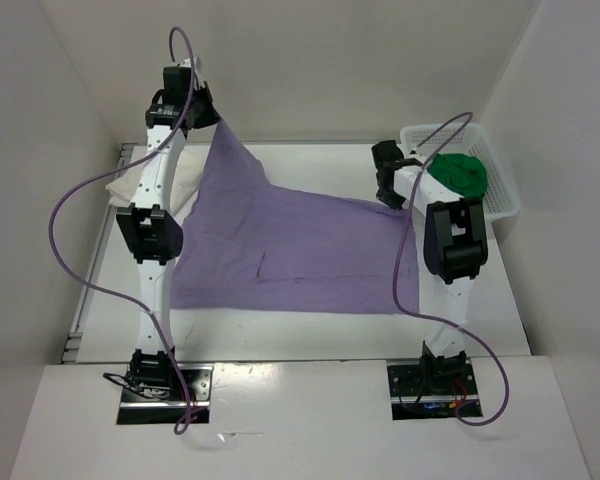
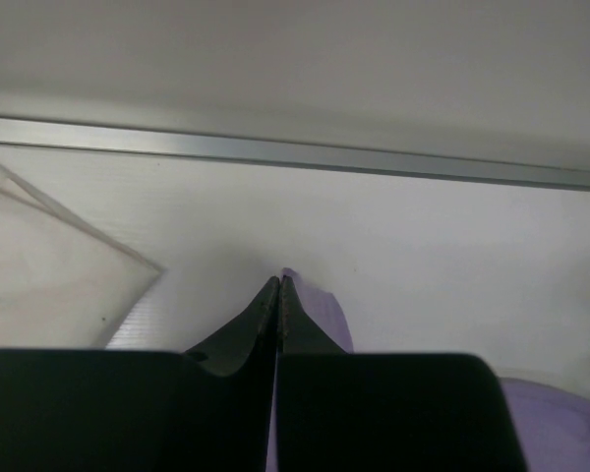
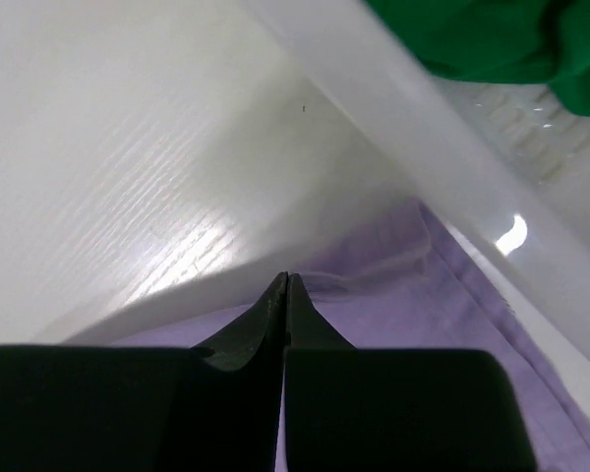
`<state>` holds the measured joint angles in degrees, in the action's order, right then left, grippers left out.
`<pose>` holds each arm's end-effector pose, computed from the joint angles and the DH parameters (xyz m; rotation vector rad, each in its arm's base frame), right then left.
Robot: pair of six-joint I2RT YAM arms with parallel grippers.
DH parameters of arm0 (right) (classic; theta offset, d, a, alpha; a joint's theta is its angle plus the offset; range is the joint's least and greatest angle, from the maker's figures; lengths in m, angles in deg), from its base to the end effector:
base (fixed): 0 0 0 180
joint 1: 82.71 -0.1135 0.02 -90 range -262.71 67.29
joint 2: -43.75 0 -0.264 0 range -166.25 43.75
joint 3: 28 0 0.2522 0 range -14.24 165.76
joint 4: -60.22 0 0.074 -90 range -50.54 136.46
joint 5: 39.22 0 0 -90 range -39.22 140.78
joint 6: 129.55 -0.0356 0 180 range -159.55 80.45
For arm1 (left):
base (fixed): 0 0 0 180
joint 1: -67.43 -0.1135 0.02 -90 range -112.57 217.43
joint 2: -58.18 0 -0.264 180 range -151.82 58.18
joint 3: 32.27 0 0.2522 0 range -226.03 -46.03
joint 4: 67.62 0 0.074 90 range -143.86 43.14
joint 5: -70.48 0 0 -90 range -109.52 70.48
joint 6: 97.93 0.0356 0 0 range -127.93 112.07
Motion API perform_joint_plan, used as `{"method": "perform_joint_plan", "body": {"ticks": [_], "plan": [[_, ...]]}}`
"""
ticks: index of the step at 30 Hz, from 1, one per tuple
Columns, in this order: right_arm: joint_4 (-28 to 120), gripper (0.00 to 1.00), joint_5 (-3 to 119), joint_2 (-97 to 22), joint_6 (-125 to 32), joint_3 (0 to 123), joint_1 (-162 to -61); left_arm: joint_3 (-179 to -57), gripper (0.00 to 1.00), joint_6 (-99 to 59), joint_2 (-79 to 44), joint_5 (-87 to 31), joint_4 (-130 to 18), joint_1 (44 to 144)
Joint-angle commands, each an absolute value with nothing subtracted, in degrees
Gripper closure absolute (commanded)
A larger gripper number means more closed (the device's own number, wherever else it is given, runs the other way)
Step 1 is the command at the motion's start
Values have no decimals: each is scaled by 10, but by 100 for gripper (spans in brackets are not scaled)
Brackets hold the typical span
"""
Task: Fold and stack the t-shirts
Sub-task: Grap the side of the flattened tshirt furthest away from the robot with both arms, then fold the other side of the tshirt into a rectangle
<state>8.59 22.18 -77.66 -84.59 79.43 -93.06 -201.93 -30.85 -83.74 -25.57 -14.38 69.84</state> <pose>0.4416 0.0633 0.1820 0.8846 2.3663 -0.3159 0.5491 -0.0269 0.3466 -0.2953 2.0131 -0.3862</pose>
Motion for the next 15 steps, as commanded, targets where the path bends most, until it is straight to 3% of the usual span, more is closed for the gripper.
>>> {"method": "perform_joint_plan", "body": {"ticks": [1, 15], "plan": [[112, 100, 197, -692, -832, 768, -927, -2002, 100, -313, -790, -251, -164, 700], [130, 100, 238, -568, -831, 629, -917, -1912, 100, -308, -685, -235, -163, 700]]}}
